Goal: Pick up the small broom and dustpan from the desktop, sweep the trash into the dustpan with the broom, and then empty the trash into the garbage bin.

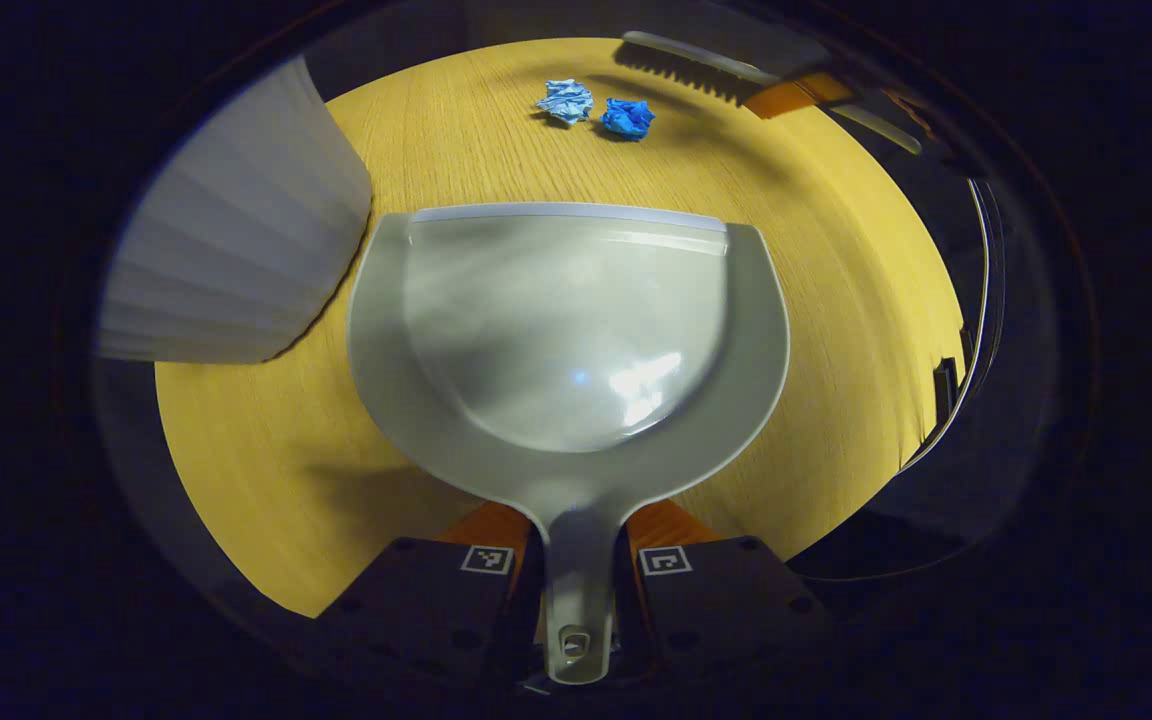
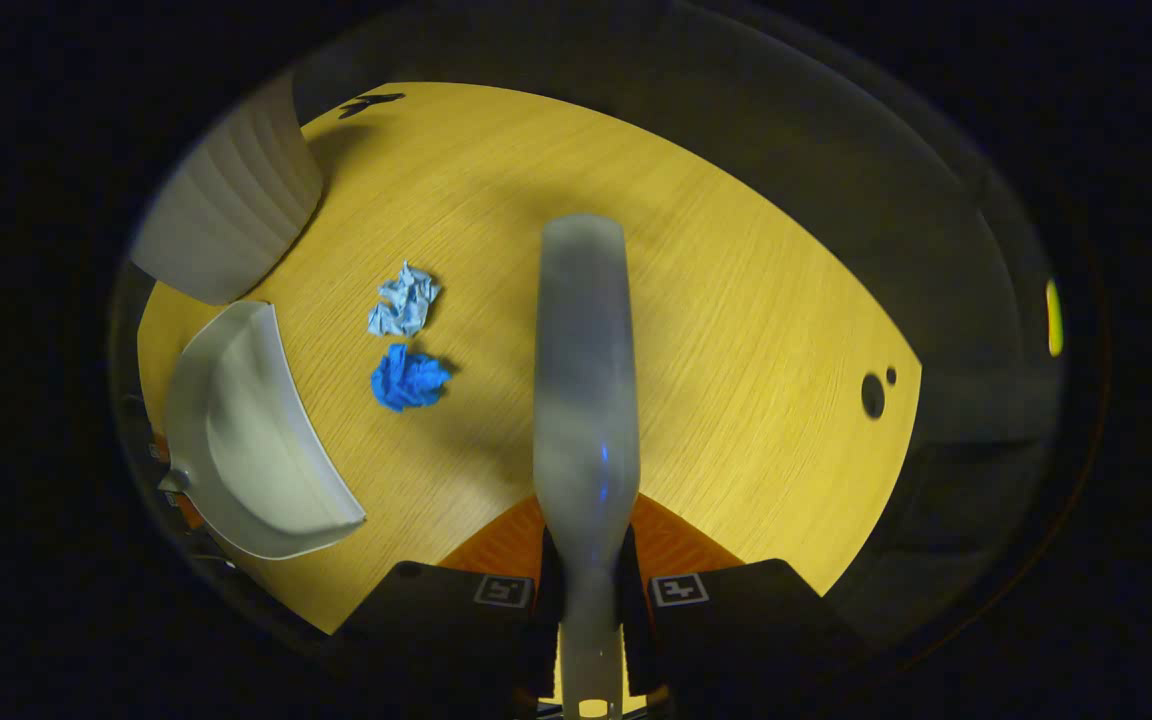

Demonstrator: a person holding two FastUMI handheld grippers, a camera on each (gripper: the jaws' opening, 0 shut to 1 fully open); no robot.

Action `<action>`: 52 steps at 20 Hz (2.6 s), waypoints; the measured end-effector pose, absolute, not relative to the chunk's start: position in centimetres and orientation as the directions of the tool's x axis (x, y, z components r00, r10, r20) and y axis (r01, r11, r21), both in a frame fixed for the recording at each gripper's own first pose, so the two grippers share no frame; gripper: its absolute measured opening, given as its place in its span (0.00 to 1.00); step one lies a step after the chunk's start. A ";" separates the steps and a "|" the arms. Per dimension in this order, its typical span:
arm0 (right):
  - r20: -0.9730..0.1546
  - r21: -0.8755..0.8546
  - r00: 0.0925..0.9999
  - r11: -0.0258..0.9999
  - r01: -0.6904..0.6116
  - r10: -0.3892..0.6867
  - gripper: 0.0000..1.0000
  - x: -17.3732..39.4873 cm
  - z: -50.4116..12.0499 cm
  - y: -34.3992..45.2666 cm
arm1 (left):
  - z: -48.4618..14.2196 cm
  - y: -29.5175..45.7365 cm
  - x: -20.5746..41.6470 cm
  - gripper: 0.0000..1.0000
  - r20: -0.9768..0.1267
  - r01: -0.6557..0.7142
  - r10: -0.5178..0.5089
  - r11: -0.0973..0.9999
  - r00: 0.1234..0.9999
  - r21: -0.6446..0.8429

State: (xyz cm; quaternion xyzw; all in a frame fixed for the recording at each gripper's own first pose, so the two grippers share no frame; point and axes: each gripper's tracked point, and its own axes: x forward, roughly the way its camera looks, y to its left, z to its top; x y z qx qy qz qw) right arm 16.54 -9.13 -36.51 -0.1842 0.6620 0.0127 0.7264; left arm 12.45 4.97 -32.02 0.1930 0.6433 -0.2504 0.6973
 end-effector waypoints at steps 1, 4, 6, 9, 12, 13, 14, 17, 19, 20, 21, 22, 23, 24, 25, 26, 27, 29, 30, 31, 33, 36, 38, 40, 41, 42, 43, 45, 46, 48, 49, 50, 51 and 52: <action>-0.968 -0.246 0.122 0.923 -0.294 -0.220 0.39 17.9 -37.0 -9.0 | -32.2 5.0 12.9 0.29 -0.995 0.606 -0.090 0.794 0.042 -0.046; -0.972 -0.235 0.118 0.886 -0.399 -0.205 0.29 20.1 -38.6 -7.9 | -32.1 5.4 14.5 0.29 -0.997 0.651 -0.061 0.759 0.051 -0.013; -0.981 -0.194 0.080 0.855 -0.481 -0.177 0.39 19.6 -39.6 -6.3 | -32.2 5.6 15.4 0.29 -0.997 0.677 -0.052 0.736 0.064 0.005; -0.987 -0.144 0.037 0.762 -0.631 -0.156 0.29 17.3 -40.6 -4.0 | -32.1 5.8 16.3 0.30 -0.994 0.721 -0.067 0.693 0.086 0.016; -0.997 -0.031 -0.035 0.740 -0.672 -0.073 0.30 13.2 -40.4 -1.2 | -33.0 5.4 17.3 0.30 -0.984 0.745 -0.117 0.667 0.133 0.022; -0.999 -0.020 -0.025 0.758 -0.652 -0.048 0.30 12.1 -40.4 -0.3 | -33.2 5.1 17.3 0.29 -0.980 0.748 -0.136 0.664 0.145 0.018; -0.999 0.008 -0.044 0.791 -0.612 -0.023 0.30 10.9 -40.4 -0.2 | -33.4 4.8 17.5 0.30 -0.975 0.750 -0.155 0.661 0.157 0.016; -0.992 0.121 -0.092 0.857 -0.501 0.087 0.30 9.2 -40.4 0.6 | -34.2 4.5 17.8 0.29 -0.966 0.762 -0.193 0.648 0.170 0.004; -0.991 0.131 -0.088 0.851 -0.508 0.100 0.30 9.4 -40.4 0.4 | -34.3 4.6 17.4 0.29 -0.962 0.769 -0.209 0.639 0.176 0.002; -0.992 0.128 -0.081 0.848 -0.514 0.101 0.34 9.7 -39.9 0.6 | -34.1 4.4 17.4 0.29 -0.959 0.771 -0.224 0.637 0.176 -0.007; -0.992 0.126 -0.071 0.850 -0.511 0.105 0.30 10.0 -39.5 0.5 | -33.9 4.3 17.6 0.29 -0.955 0.768 -0.238 0.640 0.175 -0.019; -0.992 0.125 -0.056 0.857 -0.500 0.112 0.34 10.2 -39.0 0.6 | -33.8 4.2 17.7 0.29 -0.950 0.765 -0.257 0.643 0.176 -0.032; -0.993 0.117 -0.034 0.869 -0.482 0.114 0.30 10.6 -38.3 0.5 | -33.6 4.1 17.9 0.30 -0.944 0.759 -0.274 0.649 0.182 -0.042; -0.994 0.099 -0.009 0.881 -0.462 0.108 0.30 10.5 -37.9 0.0 | -33.4 4.2 18.0 0.30 -0.938 0.752 -0.289 0.657 0.190 -0.051; -0.995 0.076 0.020 0.894 -0.442 0.094 0.30 10.5 -37.3 -1.1 | -33.3 4.1 18.0 0.29 -0.932 0.744 -0.305 0.666 0.197 -0.060; -0.995 0.055 0.053 0.907 -0.417 0.085 0.30 10.6 -37.1 -2.5 | -32.9 3.9 18.1 0.30 -0.926 0.738 -0.322 0.671 0.199 -0.075; -0.993 0.041 0.085 0.923 -0.382 0.079 0.30 10.7 -36.8 -3.7 | -32.8 3.8 18.0 0.30 -0.922 0.735 -0.335 0.672 0.193 -0.091; -0.987 0.054 0.127 0.954 -0.295 0.095 0.30 10.4 -36.4 -5.9 | -32.1 3.8 18.1 0.29 -0.919 0.747 -0.348 0.658 0.187 -0.098; -0.986 0.051 0.142 0.965 -0.257 0.091 0.30 9.8 -36.8 -7.1 | -32.4 4.0 18.2 0.29 -0.916 0.759 -0.353 0.645 0.191 -0.090; -0.986 0.031 0.153 0.970 -0.242 0.070 0.29 9.1 -37.5 -8.6 | -32.8 3.9 18.2 0.29 -0.912 0.768 -0.362 0.634 0.193 -0.089; -0.985 -0.008 0.172 0.974 -0.226 0.032 0.29 7.2 -40.0 -10.5 | -32.7 3.8 18.4 0.29 -0.897 0.781 -0.396 0.616 0.196 -0.102; -0.981 0.014 0.187 0.988 -0.156 0.044 0.30 3.7 -43.9 -12.6 | -32.1 3.9 18.7 0.29 -0.877 0.778 -0.437 0.614 0.197 -0.131; -0.973 0.050 0.218 0.990 -0.132 0.078 0.29 2.4 -46.4 -14.0 | -32.7 3.6 18.9 0.29 -0.854 0.748 -0.473 0.643 0.217 -0.167; -0.969 0.102 0.213 0.988 -0.120 0.126 0.29 1.9 -47.9 -15.4 | -32.0 3.3 18.8 0.29 -0.849 0.682 -0.470 0.704 0.240 -0.197; -0.968 0.128 0.201 0.986 -0.108 0.148 0.30 1.8 -49.1 -15.8 | -31.2 2.8 19.1 0.29 -0.848 0.654 -0.459 0.732 0.265 -0.192; -0.971 0.151 0.174 0.985 -0.081 0.163 0.29 1.4 -50.7 -16.9 | -31.2 2.6 20.1 0.29 -0.847 0.625 -0.433 0.763 0.309 -0.162; -0.966 0.185 0.175 0.981 -0.052 0.192 0.30 1.9 -51.8 -17.0 | -31.1 2.5 21.1 0.29 -0.847 0.598 -0.396 0.792 0.354 -0.121; -0.948 0.232 0.212 0.972 -0.041 0.236 0.30 3.9 -54.2 -17.9 | -32.7 1.4 22.0 0.29 -0.843 0.542 -0.335 0.838 0.420 -0.063; -0.956 0.198 0.207 0.978 -0.061 0.206 0.29 4.5 -54.9 -19.2 | -34.0 0.7 22.5 0.29 -0.845 0.503 -0.307 0.862 0.437 -0.053; -0.949 0.189 0.252 0.982 -0.030 0.190 0.30 6.0 -54.9 -21.4 | -36.8 0.0 23.6 0.29 -0.852 0.428 -0.260 0.902 0.454 -0.048; -0.941 0.218 0.266 0.976 0.006 0.208 0.29 6.4 -54.2 -21.5 | -37.2 0.4 24.0 0.29 -0.857 0.403 -0.230 0.915 0.461 -0.029; -0.931 0.239 0.292 0.970 0.039 0.218 0.30 7.0 -53.4 -21.2 | -38.0 0.2 24.5 0.29 -0.862 0.395 -0.198 0.919 0.467 0.002; -0.922 0.246 0.323 0.967 0.070 0.212 0.29 7.5 -53.2 -21.0 | -39.9 -0.7 24.3 0.29 -0.869 0.389 -0.174 0.921 0.463 0.023; -0.917 0.245 0.346 0.965 0.090 0.200 0.30 7.4 -52.5 -21.1 | -41.1 -1.5 24.3 0.29 -0.880 0.383 -0.143 0.923 0.453 0.047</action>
